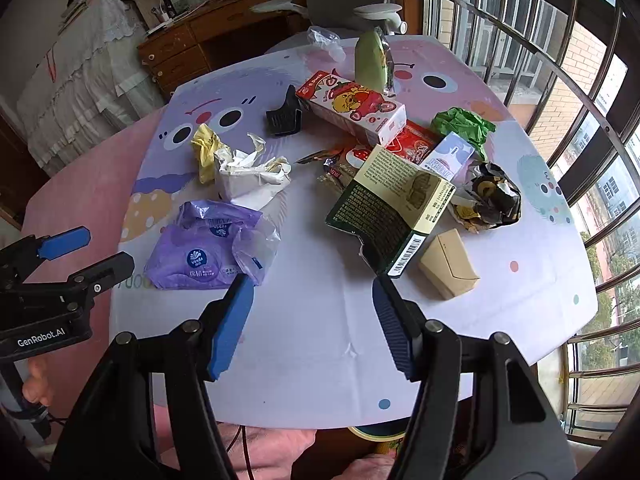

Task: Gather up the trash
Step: 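Grasp the purple plastic bag with the left gripper while the right gripper approaches the white tissue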

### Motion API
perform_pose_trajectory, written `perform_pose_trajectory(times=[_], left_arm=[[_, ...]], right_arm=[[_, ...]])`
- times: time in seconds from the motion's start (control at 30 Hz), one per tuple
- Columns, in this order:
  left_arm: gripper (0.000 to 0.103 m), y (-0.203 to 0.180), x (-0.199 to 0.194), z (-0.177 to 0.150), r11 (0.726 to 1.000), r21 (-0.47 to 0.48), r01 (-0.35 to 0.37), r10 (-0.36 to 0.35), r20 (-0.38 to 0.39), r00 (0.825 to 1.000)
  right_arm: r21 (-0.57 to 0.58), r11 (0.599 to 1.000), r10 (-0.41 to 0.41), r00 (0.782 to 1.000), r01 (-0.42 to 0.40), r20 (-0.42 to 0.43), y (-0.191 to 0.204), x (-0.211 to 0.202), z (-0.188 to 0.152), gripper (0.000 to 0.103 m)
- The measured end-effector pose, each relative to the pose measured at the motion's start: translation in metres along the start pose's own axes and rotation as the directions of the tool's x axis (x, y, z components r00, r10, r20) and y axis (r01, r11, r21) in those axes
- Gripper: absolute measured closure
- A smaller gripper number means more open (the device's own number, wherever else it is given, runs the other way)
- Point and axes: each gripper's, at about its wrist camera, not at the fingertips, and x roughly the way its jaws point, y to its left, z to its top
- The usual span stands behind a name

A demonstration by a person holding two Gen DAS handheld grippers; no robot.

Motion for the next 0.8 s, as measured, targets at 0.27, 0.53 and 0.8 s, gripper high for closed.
perform_pose_trajectory(times=[0.27, 0.53, 0.8], left_arm=[[0.019, -0.002, 0.086, 0.035, 0.972, 0.21, 0.102, -0.082, -0.104, 0.991], [0.019, -0.019, 0.144, 0.044, 0.928, 0.324, 0.184, -0.118, -0.215, 0.97], [0.057, -0.026, 0.152, 0.031, 0.913, 0.35, 0.207, -0.128, -0.235, 0.963]], right_arm=[[0.069, 0.997, -0.036, 0.995, 0.043, -0.091, 0.013, 0.054, 0.008, 0.047], [0.091, 0.994, -0.051, 0.989, 0.064, -0.141, 0.019, 0.074, 0.006, 0.047], [0.117, 0.991, -0.049, 0.985, 0.069, -0.164, 0.022, 0.081, 0.005, 0.047]])
